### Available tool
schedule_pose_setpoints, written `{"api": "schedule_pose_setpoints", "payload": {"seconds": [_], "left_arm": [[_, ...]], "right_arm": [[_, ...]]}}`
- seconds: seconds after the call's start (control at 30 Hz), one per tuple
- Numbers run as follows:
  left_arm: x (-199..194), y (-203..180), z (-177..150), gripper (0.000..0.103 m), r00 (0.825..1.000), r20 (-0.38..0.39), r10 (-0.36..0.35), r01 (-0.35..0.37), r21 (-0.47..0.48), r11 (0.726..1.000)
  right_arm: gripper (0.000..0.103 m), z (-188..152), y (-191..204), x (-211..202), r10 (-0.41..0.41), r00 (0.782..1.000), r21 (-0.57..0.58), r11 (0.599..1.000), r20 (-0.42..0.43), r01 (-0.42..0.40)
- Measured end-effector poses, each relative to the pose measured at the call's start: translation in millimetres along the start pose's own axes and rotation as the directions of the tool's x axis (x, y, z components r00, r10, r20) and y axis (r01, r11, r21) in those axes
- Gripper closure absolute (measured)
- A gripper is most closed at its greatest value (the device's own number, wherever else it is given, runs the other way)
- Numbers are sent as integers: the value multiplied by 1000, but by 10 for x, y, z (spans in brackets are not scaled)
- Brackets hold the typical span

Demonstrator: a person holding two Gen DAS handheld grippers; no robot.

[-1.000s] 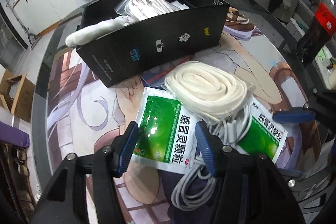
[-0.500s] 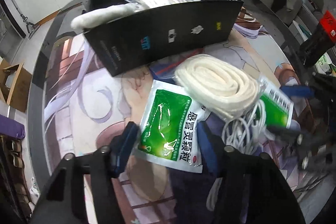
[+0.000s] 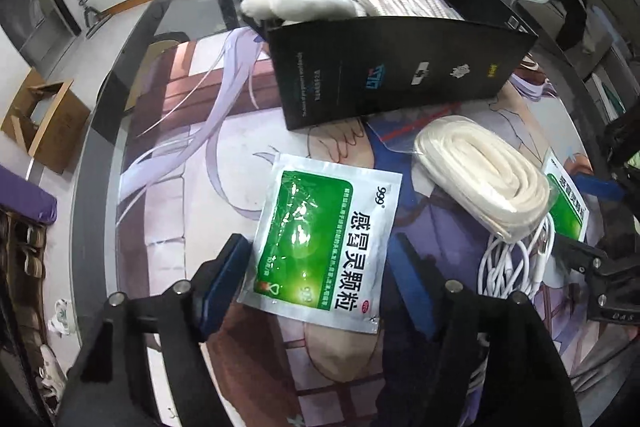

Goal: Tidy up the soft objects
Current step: 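Close the left tool on a green sachet while the right tool closes on another green sachet, then lift the sachet with the left tool while the right tool carries its sachet over the box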

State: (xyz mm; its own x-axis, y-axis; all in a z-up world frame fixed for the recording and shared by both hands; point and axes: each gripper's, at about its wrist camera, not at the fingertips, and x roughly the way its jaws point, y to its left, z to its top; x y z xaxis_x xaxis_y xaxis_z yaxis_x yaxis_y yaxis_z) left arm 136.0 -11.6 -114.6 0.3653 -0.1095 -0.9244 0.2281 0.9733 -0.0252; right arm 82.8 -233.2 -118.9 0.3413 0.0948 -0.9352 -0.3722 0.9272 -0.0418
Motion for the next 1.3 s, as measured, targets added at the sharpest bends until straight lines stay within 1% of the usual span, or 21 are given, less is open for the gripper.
{"api": "schedule_pose_setpoints", "payload": {"seconds": [0.03, 0.07, 0.1, 0.13, 0.17, 0.2, 0.23, 0.27, 0.33, 0.47, 0.63, 0.7, 0.77, 0.9, 0.97, 1.0, 1.1, 1.13, 1.17, 1.23, 1.3], "left_arm": [[-2, -10, -1, 44, 1000, 0, -2, 2, 11, 1000], [-9, -33, 0, 47, 1000, 3, -8, 8, 24, 1000], [-19, -62, -2, 53, 1000, 3, -11, 11, 42, 999], [-18, -76, 9, 57, 1000, 3, -12, 12, 54, 998], [-30, -71, 1, 59, 1000, 5, -11, 11, 58, 998], [-40, -84, -2, 63, 1000, 6, -9, 8, 62, 998], [-47, -93, -4, 66, 1000, 8, -8, 8, 67, 998], [-41, -137, 15, 68, 1000, 9, -9, 9, 68, 998], [-56, -150, 22, 75, 1000, 13, -12, 11, 65, 998], [-91, -136, -3, 78, 1000, 21, -21, 20, 59, 998], [-107, -136, 46, 78, 999, 32, -24, 22, 51, 998], [-156, -141, 46, 78, 999, 50, -14, 11, 53, 999], [-219, -127, 55, 78, 997, 67, -22, 19, 50, 999], [-402, -160, 72, 78, 992, 125, -29, 21, 67, 998], [-495, -161, 101, 78, 986, 167, -23, 12, 70, 997], [-542, -160, 111, 78, 982, 189, -19, 5, 72, 997], [-665, -161, 108, 78, 970, 241, -33, 17, 68, 998], [-725, -162, 107, 78, 963, 268, -37, 19, 67, 998], [-785, -164, 113, 78, 954, 297, -35, 15, 68, 998], [-903, -180, 115, 78, 934, 355, -27, 4, 66, 998], [-999, -156, 118, 78, 919, 393, -34, 15, 51, 999]], "right_arm": [[30, 1, -7, -5, 2, 1000, -4, 1000, 8, -2], [32, -12, -14, -13, 5, 1000, -4, 1000, 21, -5], [34, -15, -2, -13, 8, 1000, -9, 1000, 24, -7], [40, -22, 8, -24, 12, 1000, -18, 1000, 26, -11], [47, -41, 29, -41, 18, 1000, -28, 999, 25, -17], [49, -37, 28, -48, 20, 1000, -25, 1000, 22, -19], [54, -51, 40, -57, 19, 1000, -22, 1000, 25, -18], [60, -49, 48, -65, 20, 999, -27, 999, 33, -20], [66, -51, 62, -76, 27, 999, -34, 999, 44, -25], [74, -40, 41, -94, 47, 997, -26, 999, 58, -45], [75, -31, 49, -91, 51, 997, -21, 999, 64, -50], [75, -22, 64, -106, 51, 996, -23, 999, 70, -49], [75, -10, 65, -145, 50, 995, -18, 999, 86, -49], [75, 8, 52, -292, 49, 989, 1, 999, 140, -50], [75, 20, 65, -381, 51, 983, 6, 999, 177, -52], [75, 28, 73, -453, 54, 976, 11, 998, 210, -57], [75, 40, 98, -614, 57, 960, 13, 998, 275, -63], [75, 41, 109, -689, 61, 950, 12, 998, 307, -68], [75, 42, 120, -739, 56, 945, 12, 998, 323, -64], [75, 40, 143, -885, 39, 923, 5, 999, 382, -44], [75, 40, 147, -1019, 39, 902, 9, 999, 429, -48]]}}
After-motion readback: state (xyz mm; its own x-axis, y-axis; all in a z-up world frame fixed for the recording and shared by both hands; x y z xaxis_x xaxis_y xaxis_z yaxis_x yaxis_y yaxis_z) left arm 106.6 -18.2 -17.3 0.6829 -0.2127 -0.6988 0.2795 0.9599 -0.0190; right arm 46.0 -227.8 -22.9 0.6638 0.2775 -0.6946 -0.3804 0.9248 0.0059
